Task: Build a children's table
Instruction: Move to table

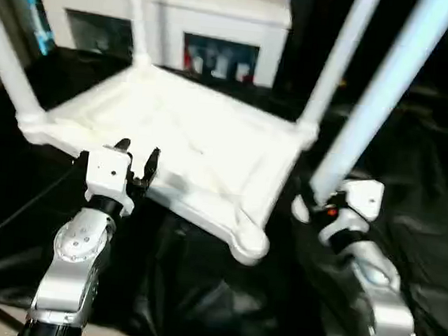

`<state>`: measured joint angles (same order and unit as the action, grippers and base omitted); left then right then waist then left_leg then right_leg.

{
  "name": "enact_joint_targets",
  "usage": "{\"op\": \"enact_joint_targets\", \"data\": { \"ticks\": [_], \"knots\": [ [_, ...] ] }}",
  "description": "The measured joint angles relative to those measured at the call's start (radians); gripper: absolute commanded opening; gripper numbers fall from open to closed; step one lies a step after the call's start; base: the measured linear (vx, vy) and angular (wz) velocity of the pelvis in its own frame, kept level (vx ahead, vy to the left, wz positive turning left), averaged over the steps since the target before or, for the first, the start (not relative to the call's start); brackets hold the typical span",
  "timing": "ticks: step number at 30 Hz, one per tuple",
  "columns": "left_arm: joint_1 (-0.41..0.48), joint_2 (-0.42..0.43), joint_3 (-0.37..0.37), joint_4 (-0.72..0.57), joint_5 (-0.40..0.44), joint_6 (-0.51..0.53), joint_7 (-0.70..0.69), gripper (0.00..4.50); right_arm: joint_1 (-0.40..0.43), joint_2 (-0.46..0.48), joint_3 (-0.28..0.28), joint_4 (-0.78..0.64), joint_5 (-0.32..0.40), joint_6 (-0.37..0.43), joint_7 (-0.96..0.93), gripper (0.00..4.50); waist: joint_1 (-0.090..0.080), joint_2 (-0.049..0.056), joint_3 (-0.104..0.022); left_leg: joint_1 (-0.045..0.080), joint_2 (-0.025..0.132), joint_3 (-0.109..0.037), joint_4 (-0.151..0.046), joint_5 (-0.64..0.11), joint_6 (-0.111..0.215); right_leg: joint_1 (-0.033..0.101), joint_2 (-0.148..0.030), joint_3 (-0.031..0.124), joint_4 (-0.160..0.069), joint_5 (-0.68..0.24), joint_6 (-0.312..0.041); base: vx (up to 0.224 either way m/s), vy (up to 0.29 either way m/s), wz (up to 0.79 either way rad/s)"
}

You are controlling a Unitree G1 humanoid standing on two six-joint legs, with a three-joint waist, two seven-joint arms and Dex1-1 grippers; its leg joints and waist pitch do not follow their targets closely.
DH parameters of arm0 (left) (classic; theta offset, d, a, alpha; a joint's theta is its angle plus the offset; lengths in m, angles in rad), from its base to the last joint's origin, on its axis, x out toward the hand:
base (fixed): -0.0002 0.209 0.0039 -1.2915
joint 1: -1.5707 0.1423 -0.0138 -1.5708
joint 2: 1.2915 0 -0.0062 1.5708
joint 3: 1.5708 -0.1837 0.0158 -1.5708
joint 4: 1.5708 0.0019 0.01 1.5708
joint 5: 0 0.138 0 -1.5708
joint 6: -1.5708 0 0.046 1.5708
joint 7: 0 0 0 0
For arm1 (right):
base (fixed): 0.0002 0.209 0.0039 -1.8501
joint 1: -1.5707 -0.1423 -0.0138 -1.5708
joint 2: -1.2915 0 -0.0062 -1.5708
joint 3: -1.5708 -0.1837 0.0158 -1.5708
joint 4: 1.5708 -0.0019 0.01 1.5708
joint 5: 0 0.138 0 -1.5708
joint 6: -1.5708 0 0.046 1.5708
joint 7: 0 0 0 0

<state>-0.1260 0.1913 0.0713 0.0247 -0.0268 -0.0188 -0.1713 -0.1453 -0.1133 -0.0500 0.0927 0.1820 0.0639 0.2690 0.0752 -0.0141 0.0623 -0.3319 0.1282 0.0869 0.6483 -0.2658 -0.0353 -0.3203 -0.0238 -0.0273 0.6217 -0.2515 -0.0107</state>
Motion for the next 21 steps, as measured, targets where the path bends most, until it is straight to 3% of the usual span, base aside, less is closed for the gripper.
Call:
{"op": "enact_joint_targets", "data": {
  "ticks": [1,2,4,5,6,7,8,9,10,11,12,13,14,15,16,18,21],
  "knots": [
    [0.002,0.007,0.005,0.001,0.0,0.001,-0.001,3.0,-0.001,0.014,0.007,0.0,0.0,0.0,-0.002,1.94,-0.017,0.003,0.0,0.003,-0.001,-0.003,-0.003,-0.003,0.005,-0.006,-0.003,-0.012,-0.004,-0.007,-0.023,0.114,0.151,0.01],
    [0.001,0.014,0.017,0.002,0.0,0.001,-0.002,3.0,-0.004,0.028,0.031,-0.002,0.0,0.0,0.0,1.94,-0.028,0.004,0.0,0.004,-0.006,-0.003,-0.006,-0.007,0.013,-0.017,-0.01,-0.019,0.028,-0.029,-0.057,0.118,0.133,-0.01],
    [-0.003,0.02,0.019,0.002,0.0,0.001,-0.007,3.0,-0.003,0.028,0.038,-0.002,0.0,0.0,0.0,1.94,-0.046,-0.001,-0.003,0.01,-0.016,-0.001,-0.006,-0.014,0.026,-0.04,-0.029,-0.03,0.083,-0.03,-0.052,0.086,0.101,0.07],
    [-0.007,0.018,0.017,0.002,0.0,0.001,-0.012,3.0,-0.003,0.021,0.033,-0.002,0.0,0.0,-0.001,1.94,-0.052,-0.005,-0.006,0.015,-0.022,0.004,-0.006,-0.019,0.033,-0.058,-0.04,-0.033,0.087,-0.023,-0.04,0.084,0.053,0.03],
    [-0.007,0.018,0.015,0.002,0.0,0.001,-0.013,3.0,-0.003,0.021,0.026,-0.002,0.0,-0.001,-0.002,1.94,-0.06,-0.014,-0.01,0.016,-0.032,0.008,-0.006,-0.022,0.035,-0.065,-0.052,-0.03,0.061,-0.016,-0.034,0.077,0.02,0.04],
    [-0.008,0.017,0.013,0.002,-0.001,0.001,-0.014,3.0,-0.002,0.021,0.022,-0.003,0.0,-0.001,-0.004,1.94,-0.064,-0.025,-0.012,0.017,-0.042,0.014,-0.006,-0.024,0.035,-0.064,-0.061,-0.022,0.03,-0.011,-0.033,0.077,0.02,0.04],
    [-0.009,0.0,0.003,0.006,-0.001,0.001,-0.02,3.0,0.005,0.011,0.009,-0.004,0.001,-0.001,-0.008,1.94,-0.062,-0.032,-0.013,0.017,-0.05,0.025,-0.001,-0.033,0.044,-0.054,-0.064,0.004,0.028,0.007,0.025,0.054,-0.027,0.11],
    [-0.009,-0.009,-0.016,0.007,-0.001,0.001,-0.023,3.0,0.016,0.007,-0.003,-0.004,0.003,-0.001,-0.009,1.94,-0.044,-0.03,-0.012,0.023,-0.041,0.032,0.011,-0.043,0.057,-0.047,-0.043,0.033,0.019,0.007,0.022,0.065,-0.038,-0.13],
    [-0.011,-0.014,-0.029,0.008,-0.003,0.001,-0.026,3.0,0.023,0.006,-0.016,-0.004,0.006,0.0,-0.01,1.94,-0.028,-0.025,-0.012,0.021,-0.034,0.029,0.033,-0.044,0.052,-0.039,-0.018,0.065,0.013,0.007,0.021,0.065,-0.038,-0.13],
    [-0.013,-0.013,-0.032,0.009,-0.01,0.0,-0.032,3.0,0.026,0.004,-0.027,-0.004,0.008,-0.001,-0.012,1.94,-0.005,-0.014,-0.009,0.014,-0.02,0.019,0.058,-0.043,0.026,-0.025,0.018,0.102,0.004,0.009,0.019,0.088,0.008,-0.43],
    [-0.016,-0.009,-0.029,0.009,-0.019,-0.003,-0.036,3.0,0.026,0.001,-0.027,-0.006,0.008,-0.003,-0.012,1.94,0.006,-0.004,-0.013,0.004,-0.01,0.006,0.04,-0.043,-0.005,-0.023,0.037,0.11,0.002,0.009,0.02,0.065,0.049,-0.37],
    [-0.021,0.003,-0.025,0.009,-0.023,-0.005,-0.043,3.0,0.025,0.0,-0.026,-0.009,0.007,-0.007,-0.012,1.94,0.009,0.001,-0.014,-0.008,-0.003,0.001,0.041,-0.044,-0.011,-0.026,0.038,0.097,0.01,0.008,0.018,0.065,0.049,-0.37],
    [-0.02,0.015,-0.011,0.012,-0.025,-0.005,-0.052,3.0,0.022,0.014,-0.017,-0.011,0.008,-0.009,-0.012,1.94,-0.007,-0.006,-0.019,-0.005,-0.005,0.002,0.042,-0.044,-0.006,-0.047,0.028,0.071,0.028,0.011,0.009,0.093,0.05,-0.12],
    [-0.019,0.026,-0.003,0.018,-0.032,-0.005,-0.068,3.0,0.016,0.024,0.002,-0.012,0.007,-0.011,-0.009,1.94,-0.015,-0.011,-0.022,-0.006,-0.011,0.002,0.041,-0.043,-0.004,-0.057,0.01,0.05,0.036,0.013,0.004,0.07,0.015,0.01],
    [-0.021,0.032,0.0,0.022,-0.037,-0.005,-0.077,3.0,0.014,0.027,0.012,-0.013,0.007,-0.012,-0.009,1.94,-0.018,-0.013,-0.023,-0.007,-0.015,0.003,0.041,-0.043,-0.002,-0.058,0.0,0.039,0.035,0.011,0.005,0.092,0.034,0.04],
    [-0.04,0.059,-0.001,0.03,-0.102,-0.002,-0.187,3.0,0.007,0.015,0.015,-0.012,0.012,-0.027,0.01,1.94,-0.015,-0.017,-0.025,-0.022,-0.023,0.009,0.033,-0.033,0.001,-0.063,-0.009,0.042,0.029,0.011,0.033,0.0,0.0,0.0],
    [-0.073,0.111,-0.038,0.075,-0.163,0.015,-0.348,3.0,-0.004,-0.022,0.014,-0.012,0.044,-0.029,0.093,1.94,-0.016,-0.019,-0.022,-0.018,-0.024,0.016,0.012,-0.018,-0.002,-0.064,-0.016,0.04,0.023,0.013,0.025,-0.041,-0.02,0.04]
  ]
}}
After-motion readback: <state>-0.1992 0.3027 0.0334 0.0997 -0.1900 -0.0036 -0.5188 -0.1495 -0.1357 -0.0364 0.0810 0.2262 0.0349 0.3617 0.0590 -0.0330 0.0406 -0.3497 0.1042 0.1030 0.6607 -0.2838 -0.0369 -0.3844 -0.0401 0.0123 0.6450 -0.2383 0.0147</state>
